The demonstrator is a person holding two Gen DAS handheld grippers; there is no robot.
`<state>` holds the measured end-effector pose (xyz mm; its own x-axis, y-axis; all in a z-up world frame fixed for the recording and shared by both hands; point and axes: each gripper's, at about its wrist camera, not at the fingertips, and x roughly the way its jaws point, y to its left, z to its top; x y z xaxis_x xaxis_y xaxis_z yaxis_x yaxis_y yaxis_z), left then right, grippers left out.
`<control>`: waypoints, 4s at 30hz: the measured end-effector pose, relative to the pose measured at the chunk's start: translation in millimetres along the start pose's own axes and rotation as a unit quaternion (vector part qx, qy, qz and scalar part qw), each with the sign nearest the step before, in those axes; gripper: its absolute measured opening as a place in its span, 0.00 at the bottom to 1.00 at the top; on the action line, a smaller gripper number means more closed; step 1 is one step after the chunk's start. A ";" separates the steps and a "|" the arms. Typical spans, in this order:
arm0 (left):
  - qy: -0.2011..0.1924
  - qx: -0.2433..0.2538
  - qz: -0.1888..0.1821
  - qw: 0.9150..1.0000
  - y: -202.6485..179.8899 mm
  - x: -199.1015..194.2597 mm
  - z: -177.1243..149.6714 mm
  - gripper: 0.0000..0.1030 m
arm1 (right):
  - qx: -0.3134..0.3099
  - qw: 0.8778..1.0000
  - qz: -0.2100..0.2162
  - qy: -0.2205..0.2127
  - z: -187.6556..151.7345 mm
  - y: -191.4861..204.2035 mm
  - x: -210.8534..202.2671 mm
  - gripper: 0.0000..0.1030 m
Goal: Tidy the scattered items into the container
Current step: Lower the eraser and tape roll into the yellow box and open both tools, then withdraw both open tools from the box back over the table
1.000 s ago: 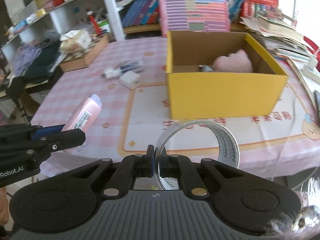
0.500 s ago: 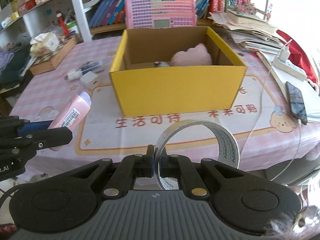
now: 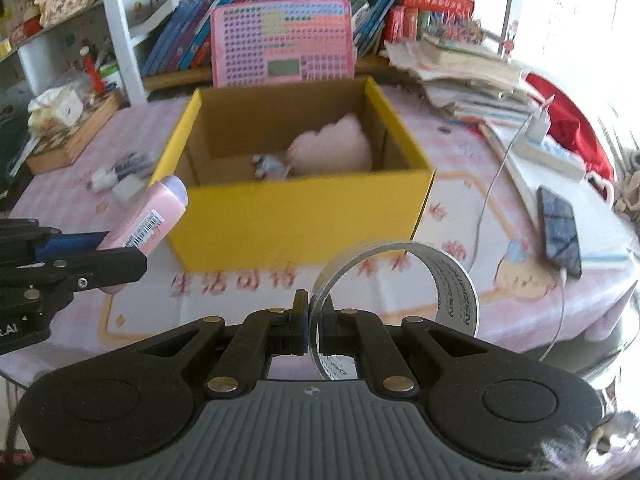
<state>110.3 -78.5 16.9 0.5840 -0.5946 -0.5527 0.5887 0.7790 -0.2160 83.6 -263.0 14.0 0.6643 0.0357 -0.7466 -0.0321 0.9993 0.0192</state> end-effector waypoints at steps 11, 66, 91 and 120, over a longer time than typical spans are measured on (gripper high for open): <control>-0.050 0.007 0.017 0.999 6.3 32.8 61.1 0.17 | -0.042 0.995 0.023 -0.084 78.9 -24.1 -3.0 0.04; 0.025 -0.049 0.205 0.977 16.0 102.2 49.8 0.58 | -0.088 0.982 0.164 0.044 110.4 -42.4 129.9 0.55; -0.048 -0.021 0.199 0.979 -1.1 41.6 26.0 0.80 | -0.004 0.995 0.032 -0.095 66.8 -43.6 47.2 0.76; -0.044 -0.022 0.171 0.984 21.0 -54.8 -34.6 0.84 | 0.003 0.995 -0.039 -0.095 -15.2 41.0 -15.1 0.88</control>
<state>71.3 -22.7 14.9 0.7908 -0.3087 -0.5285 0.3248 0.9436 -0.0651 60.8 -222.7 16.0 0.7936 -0.0415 -0.6070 0.0300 0.9991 -0.0291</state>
